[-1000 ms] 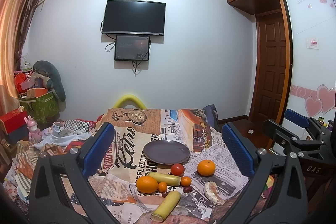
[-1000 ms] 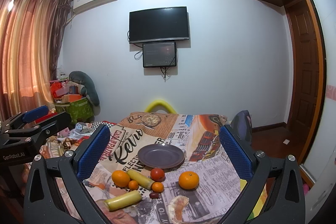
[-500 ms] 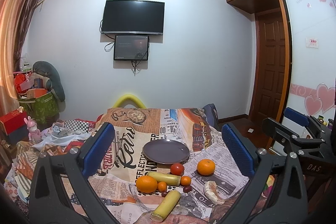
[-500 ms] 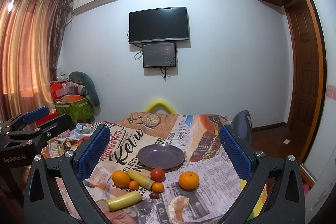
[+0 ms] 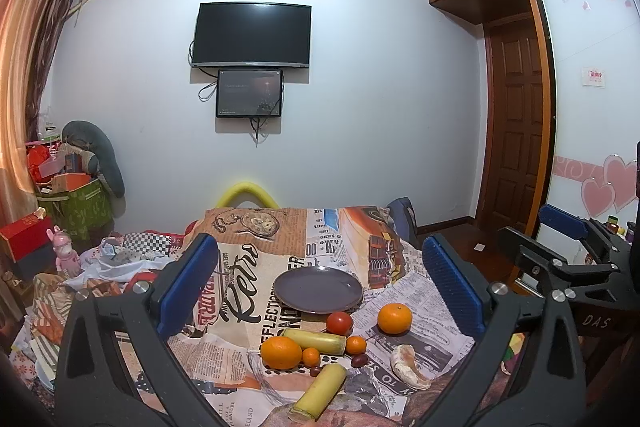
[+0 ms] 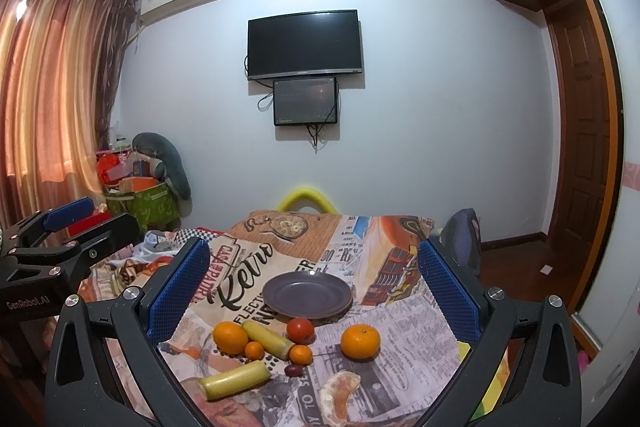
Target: Organize fruits
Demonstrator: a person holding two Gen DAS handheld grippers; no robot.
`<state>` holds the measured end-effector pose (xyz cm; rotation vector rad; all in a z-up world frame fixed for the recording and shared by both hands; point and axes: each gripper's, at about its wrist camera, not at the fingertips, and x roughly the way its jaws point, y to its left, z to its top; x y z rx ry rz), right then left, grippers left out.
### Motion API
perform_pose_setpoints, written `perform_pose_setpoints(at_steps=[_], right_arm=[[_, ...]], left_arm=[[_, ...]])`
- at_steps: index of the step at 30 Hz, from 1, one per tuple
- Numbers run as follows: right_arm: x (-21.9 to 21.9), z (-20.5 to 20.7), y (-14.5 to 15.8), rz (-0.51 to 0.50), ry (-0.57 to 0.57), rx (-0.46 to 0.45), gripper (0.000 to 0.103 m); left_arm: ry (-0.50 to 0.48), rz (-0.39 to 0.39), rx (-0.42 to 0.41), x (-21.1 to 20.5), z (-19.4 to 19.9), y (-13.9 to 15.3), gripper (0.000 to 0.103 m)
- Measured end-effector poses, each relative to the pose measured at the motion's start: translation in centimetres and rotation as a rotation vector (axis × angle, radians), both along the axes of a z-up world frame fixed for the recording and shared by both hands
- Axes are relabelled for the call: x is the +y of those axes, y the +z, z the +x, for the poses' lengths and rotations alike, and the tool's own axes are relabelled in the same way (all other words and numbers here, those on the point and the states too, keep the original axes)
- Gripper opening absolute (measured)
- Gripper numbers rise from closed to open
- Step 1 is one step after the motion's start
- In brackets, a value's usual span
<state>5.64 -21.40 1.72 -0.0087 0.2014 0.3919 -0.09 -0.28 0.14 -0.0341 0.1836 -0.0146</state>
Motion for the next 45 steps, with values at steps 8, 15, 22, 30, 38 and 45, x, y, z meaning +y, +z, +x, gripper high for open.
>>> perform_pose_setpoints(at_steps=[8,15,22,30,38,45], right_arm=[[0.1,1.7,-1.7,-0.027,0.016,0.078,0.102],[0.1,3.8,-4.6,-0.07,0.036,0.214,0.082],[-0.4,5.9,-7.7,-0.112,0.025,0.345,0.068],[-0.9,8.2,-11.7,-0.146,0.033,0.506,0.068],[-1.0,10.3,-15.5,-0.154,0.035,0.632,0.068],[-0.7,11.1,-18.5,-0.173,0.05,0.718,0.068]], left_arm=[[-0.008,-0.019,0.036,0.9,1.0,-0.6,0.098],[-0.002,-0.041,0.142,2.3,3.7,-2.6,0.078],[-0.014,-0.021,0.273,3.0,6.9,-6.1,0.063],[-0.043,0.003,0.481,3.4,10.9,-11.8,0.063],[-0.089,0.029,0.613,2.0,12.8,-16.2,0.063],[-0.141,0.04,0.715,0.4,13.9,-19.9,0.063]])
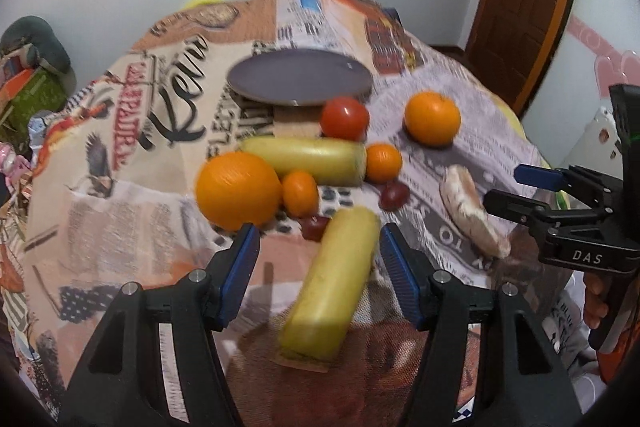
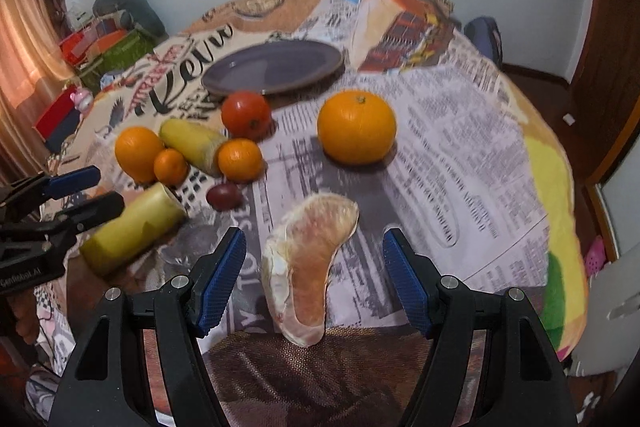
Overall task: Organize fruits
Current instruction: 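Grasp the yellow banana with the left tool while the right tool grasps the pomelo segment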
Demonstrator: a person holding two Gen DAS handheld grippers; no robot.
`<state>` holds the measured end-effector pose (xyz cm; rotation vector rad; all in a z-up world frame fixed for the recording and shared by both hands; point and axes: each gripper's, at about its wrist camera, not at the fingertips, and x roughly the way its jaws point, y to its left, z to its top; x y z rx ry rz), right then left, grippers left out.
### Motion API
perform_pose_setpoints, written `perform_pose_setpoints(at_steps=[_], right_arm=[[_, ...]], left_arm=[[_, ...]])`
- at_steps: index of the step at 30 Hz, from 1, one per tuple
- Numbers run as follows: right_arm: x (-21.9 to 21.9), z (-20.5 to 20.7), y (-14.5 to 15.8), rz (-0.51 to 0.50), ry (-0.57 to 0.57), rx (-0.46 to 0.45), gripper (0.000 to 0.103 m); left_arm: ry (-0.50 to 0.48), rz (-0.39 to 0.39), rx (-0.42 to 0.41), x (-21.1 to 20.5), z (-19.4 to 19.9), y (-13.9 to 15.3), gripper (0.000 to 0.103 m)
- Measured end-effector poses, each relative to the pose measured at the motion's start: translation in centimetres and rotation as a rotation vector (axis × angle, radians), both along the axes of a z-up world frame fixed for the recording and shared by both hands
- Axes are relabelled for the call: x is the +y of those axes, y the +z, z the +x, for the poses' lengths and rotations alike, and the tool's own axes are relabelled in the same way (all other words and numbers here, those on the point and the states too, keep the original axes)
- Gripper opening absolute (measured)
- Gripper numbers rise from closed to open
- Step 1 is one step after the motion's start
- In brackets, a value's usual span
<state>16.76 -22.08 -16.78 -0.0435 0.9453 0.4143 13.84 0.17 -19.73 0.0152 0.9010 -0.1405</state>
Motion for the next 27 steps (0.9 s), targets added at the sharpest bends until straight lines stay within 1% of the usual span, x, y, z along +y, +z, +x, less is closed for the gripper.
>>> perform_pose_setpoints(at_steps=[9,11,14,16,18,20,21,23,27], right_arm=[[0.5,0.8,-2.5,-0.001,0.019,0.072,0.068],[0.7,1.0,-3.0,-0.002,0.025,0.082,0.066],[1.1,1.1,-3.2,-0.007,0.031,0.074,0.064],[1.3,1.2,-3.3,-0.008,0.038,0.07,0.064],[1.4,1.2,-3.4,-0.003,0.038,0.065,0.061],[1.4,1.4,-3.4,-0.008,0.027,0.059,0.049],[1.3,1.4,-3.4,-0.005,0.024,0.061,0.049],[1.1,1.4,-3.3,0.011,0.019,0.064,0.045],[1.1,1.3,-3.1,0.016,0.016,0.064,0.043]], left_arm=[[-0.031,-0.007,0.064,-0.5,0.9,-2.6,0.062],[-0.035,-0.017,0.078,-0.5,1.2,-3.1,0.056],[-0.05,-0.049,0.106,-0.5,1.6,-3.8,0.049],[-0.054,-0.035,0.101,-0.8,1.6,-4.0,0.049],[-0.058,-0.026,0.093,-1.1,1.7,-4.1,0.048],[-0.057,-0.035,0.09,-1.0,1.9,-4.1,0.047],[-0.054,-0.041,0.091,-0.9,1.9,-4.1,0.047],[-0.051,-0.048,0.092,-0.8,1.9,-4.0,0.046],[-0.048,-0.06,0.083,-0.7,1.7,-3.5,0.039]])
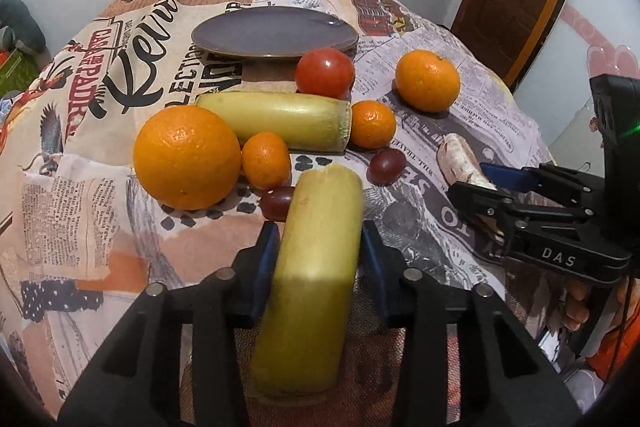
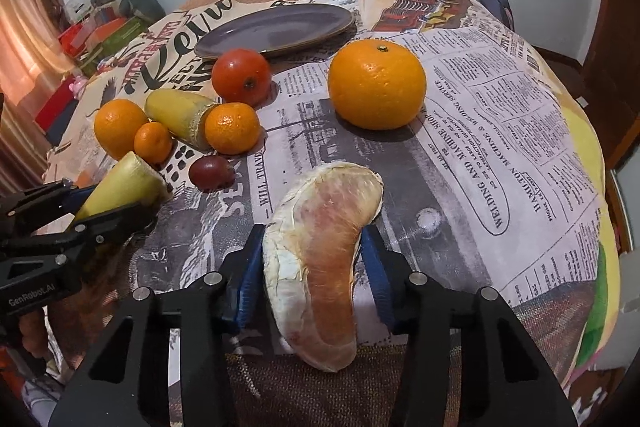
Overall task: Organize fruits
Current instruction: 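Grasp the yellow banana with the left tool while the right tool grasps the pomelo segment, then lift the banana with the left tool while the right tool carries the pomelo segment over the grey plate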
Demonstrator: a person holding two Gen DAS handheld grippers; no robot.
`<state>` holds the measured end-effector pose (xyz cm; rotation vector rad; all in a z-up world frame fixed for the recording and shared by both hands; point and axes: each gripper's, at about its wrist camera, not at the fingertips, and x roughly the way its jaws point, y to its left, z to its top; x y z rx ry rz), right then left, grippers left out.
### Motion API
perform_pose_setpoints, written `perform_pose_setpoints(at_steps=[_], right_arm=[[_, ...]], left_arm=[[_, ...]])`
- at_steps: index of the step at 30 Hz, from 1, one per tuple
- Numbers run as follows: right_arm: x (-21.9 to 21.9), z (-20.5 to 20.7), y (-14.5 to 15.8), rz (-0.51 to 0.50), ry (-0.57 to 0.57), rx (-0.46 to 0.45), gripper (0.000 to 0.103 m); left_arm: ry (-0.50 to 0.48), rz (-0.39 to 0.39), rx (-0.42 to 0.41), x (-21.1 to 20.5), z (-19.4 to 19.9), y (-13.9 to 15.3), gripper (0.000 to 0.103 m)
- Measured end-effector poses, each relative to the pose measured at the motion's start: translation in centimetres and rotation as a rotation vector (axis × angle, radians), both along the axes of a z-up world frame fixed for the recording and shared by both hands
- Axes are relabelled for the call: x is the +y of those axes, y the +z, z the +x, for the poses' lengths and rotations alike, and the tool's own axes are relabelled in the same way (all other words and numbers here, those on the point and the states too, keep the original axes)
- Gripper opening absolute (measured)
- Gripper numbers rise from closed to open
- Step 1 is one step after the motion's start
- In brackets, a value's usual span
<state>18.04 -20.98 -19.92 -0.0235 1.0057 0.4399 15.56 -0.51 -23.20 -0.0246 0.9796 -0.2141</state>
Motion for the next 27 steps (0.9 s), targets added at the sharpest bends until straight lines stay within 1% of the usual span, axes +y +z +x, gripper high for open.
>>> perform_pose_setpoints(at_steps=[3,9,17,27], right_arm=[[-0.1,-0.2,0.4,0.017,0.004,-0.002,0.042],[-0.2,-1.0,2.2,0.023,0.001,-0.059,0.042],[-0.3,-1.2,6.0,0.033,-0.013,-0.167,0.041],[0.1,0.2,10.1,0.05,-0.021,-0.3,0.041]], left_arm=[[0.011,-0.009,-0.012,0.2,-0.3,0.7,0.037],[0.038,-0.027,-0.06,0.9,-1.3,2.7,0.036],[0.08,-0.037,-0.15,2.5,-2.4,6.5,0.034],[0.112,-0.039,-0.277,3.5,-1.6,11.4,0.034]])
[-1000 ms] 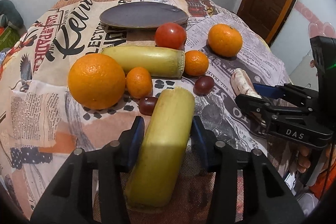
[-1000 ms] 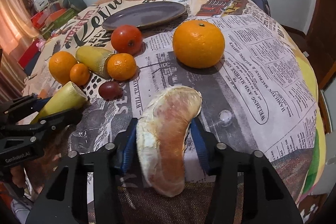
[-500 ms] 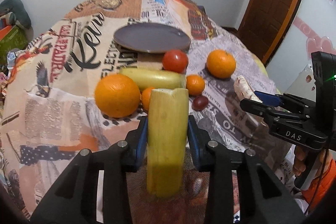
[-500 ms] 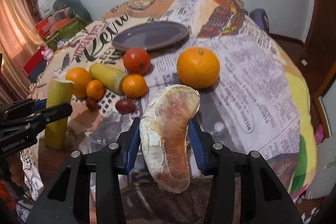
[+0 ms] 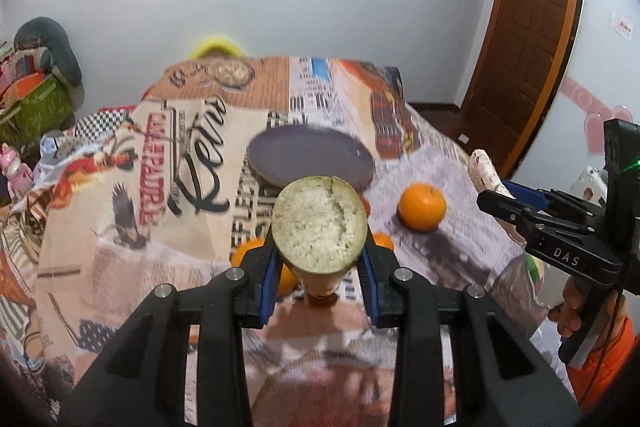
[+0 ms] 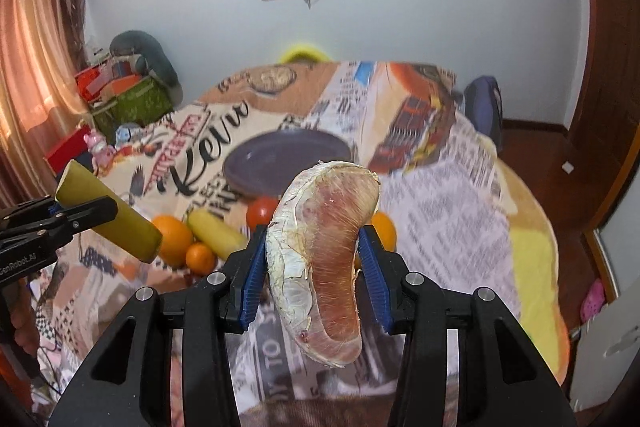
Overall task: Organize fruits
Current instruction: 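Lift the banana with the left tool while the right tool carries the pomelo segment over the grey plate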
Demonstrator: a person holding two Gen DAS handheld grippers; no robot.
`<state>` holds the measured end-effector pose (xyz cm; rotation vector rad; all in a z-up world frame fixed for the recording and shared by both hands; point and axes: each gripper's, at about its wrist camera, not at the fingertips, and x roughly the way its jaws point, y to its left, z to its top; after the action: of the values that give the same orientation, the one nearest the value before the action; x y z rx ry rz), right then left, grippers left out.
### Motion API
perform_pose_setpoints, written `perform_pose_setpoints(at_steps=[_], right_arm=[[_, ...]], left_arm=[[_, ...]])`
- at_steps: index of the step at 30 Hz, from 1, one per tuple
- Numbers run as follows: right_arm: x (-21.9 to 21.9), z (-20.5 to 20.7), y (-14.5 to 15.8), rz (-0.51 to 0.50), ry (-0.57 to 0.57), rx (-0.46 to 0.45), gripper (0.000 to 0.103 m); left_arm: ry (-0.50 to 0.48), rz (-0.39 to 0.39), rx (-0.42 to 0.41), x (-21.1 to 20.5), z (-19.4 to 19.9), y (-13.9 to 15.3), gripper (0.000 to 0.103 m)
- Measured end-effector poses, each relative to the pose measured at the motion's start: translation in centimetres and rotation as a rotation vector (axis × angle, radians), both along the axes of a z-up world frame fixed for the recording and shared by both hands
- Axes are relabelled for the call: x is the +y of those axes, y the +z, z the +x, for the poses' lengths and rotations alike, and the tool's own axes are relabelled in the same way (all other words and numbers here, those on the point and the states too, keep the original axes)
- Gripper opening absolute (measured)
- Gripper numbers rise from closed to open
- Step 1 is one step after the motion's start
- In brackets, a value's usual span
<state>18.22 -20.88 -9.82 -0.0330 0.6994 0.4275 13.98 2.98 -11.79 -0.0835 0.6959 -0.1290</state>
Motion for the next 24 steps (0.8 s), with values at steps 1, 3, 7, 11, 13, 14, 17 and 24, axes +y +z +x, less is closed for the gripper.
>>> perform_pose_setpoints(at_steps=[1,3,7,11,13,14,17,24], right_arm=[[0.1,0.1,0.3,-0.001,0.001,-0.009,0.041],[0.4,0.6,0.8,-0.001,0.006,-0.027,0.041],[1.0,1.2,1.6,-0.004,0.013,-0.057,0.042],[1.5,2.3,2.2,-0.004,0.018,-0.081,0.041],[1.8,2.7,2.4,-0.003,0.022,-0.089,0.042],[2.0,3.0,2.5,-0.003,0.023,-0.095,0.042],[2.3,4.0,2.7,-0.006,0.024,-0.109,0.042],[3.3,6.7,2.5,-0.022,0.024,-0.123,0.042]], left_arm=[[0.001,0.0,-0.007,0.1,0.1,0.3,0.034],[0.004,-0.002,-0.025,0.2,0.5,1.0,0.034],[0.01,-0.003,-0.052,0.3,1.6,2.1,0.034],[0.01,-0.005,-0.069,0.4,2.8,2.7,0.034],[0.01,-0.003,-0.074,0.4,3.6,2.8,0.034],[0.009,-0.002,-0.074,0.4,4.1,2.9,0.034],[0.009,0.0,-0.072,0.6,5.2,2.8,0.034],[0.018,0.005,-0.058,0.9,8.5,1.9,0.034]])
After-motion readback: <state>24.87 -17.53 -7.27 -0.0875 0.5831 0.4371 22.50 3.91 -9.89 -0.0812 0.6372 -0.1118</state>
